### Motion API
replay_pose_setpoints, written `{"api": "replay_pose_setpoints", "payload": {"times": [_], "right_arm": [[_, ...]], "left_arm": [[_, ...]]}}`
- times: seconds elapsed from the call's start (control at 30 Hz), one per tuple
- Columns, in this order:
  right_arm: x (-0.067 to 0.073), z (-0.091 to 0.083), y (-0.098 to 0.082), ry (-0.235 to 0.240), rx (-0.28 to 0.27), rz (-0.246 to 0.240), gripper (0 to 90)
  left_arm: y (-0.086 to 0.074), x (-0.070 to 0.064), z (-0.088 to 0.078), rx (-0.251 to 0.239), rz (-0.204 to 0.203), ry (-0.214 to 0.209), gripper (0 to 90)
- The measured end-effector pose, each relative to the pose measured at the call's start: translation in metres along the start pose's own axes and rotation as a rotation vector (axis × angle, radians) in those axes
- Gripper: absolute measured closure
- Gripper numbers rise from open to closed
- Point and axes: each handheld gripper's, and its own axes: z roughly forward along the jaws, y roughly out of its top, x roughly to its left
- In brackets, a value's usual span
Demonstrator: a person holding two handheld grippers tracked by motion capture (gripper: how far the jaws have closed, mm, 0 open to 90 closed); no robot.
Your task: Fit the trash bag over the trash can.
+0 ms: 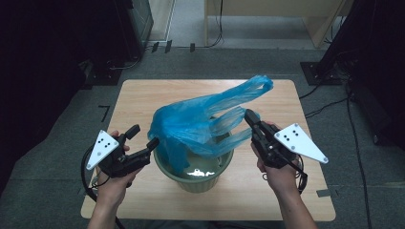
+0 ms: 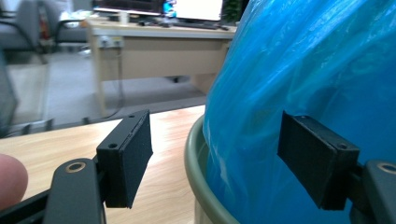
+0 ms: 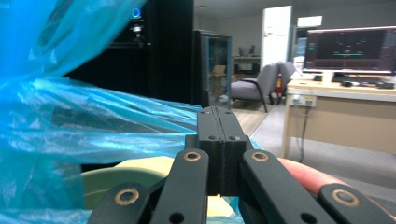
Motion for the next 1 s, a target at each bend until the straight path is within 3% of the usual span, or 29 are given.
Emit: {"api": "replay_pose_setpoints", "payload": {"times": [0.17, 0.27, 0.43, 0.53, 0.67, 0.73, 0.77, 0.8, 0.83, 0.87, 0.9, 0.93, 1.0], "right_arm": [[-0.002, 0.0, 0.001, -0.044, -0.009, -0.006, 90.0], [0.001, 0.0, -0.001, -0.034, -0.01, -0.006, 90.0], [0.013, -0.001, -0.003, 0.019, -0.016, -0.032, 90.0], [0.022, -0.001, -0.004, 0.041, -0.015, -0.052, 90.0], [0.033, -0.001, -0.003, 0.062, -0.016, -0.061, 90.0], [0.034, -0.002, -0.003, 0.066, -0.013, -0.063, 90.0], [0.035, -0.002, -0.002, 0.074, -0.017, -0.07, 90.0], [0.035, -0.002, -0.002, 0.074, -0.017, -0.07, 90.0], [0.035, -0.002, -0.002, 0.073, -0.019, -0.071, 90.0], [0.034, -0.003, -0.002, 0.072, -0.017, -0.072, 90.0], [0.031, -0.004, -0.002, 0.073, -0.018, -0.067, 90.0], [0.031, -0.004, -0.002, 0.073, -0.018, -0.067, 90.0], [0.028, -0.004, -0.002, 0.068, -0.016, -0.057, 90.0]], "left_arm": [[0.0, 0.004, -0.004, -0.053, -0.015, -0.081, 26.5], [0.007, -0.007, -0.009, -0.089, 0.018, -0.122, 29.3], [0.027, -0.035, -0.014, -0.151, 0.06, -0.131, 30.3], [0.038, -0.06, -0.017, -0.194, 0.119, -0.197, 32.5], [0.045, -0.091, -0.014, -0.195, 0.194, -0.208, 32.4], [0.043, -0.098, -0.007, -0.173, 0.225, -0.177, 33.4], [0.041, -0.098, -0.005, -0.163, 0.236, -0.155, 47.2], [0.039, -0.096, -0.002, -0.158, 0.233, -0.125, 47.2], [0.038, -0.092, 0.001, -0.153, 0.214, -0.112, 53.4], [0.036, -0.087, 0.003, -0.144, 0.19, -0.102, 60.0], [0.035, -0.083, 0.005, -0.137, 0.184, -0.089, 73.0], [0.034, -0.08, 0.006, -0.132, 0.178, -0.079, 73.0], [0.033, -0.072, 0.006, -0.125, 0.15, -0.077, 83.3]]}}
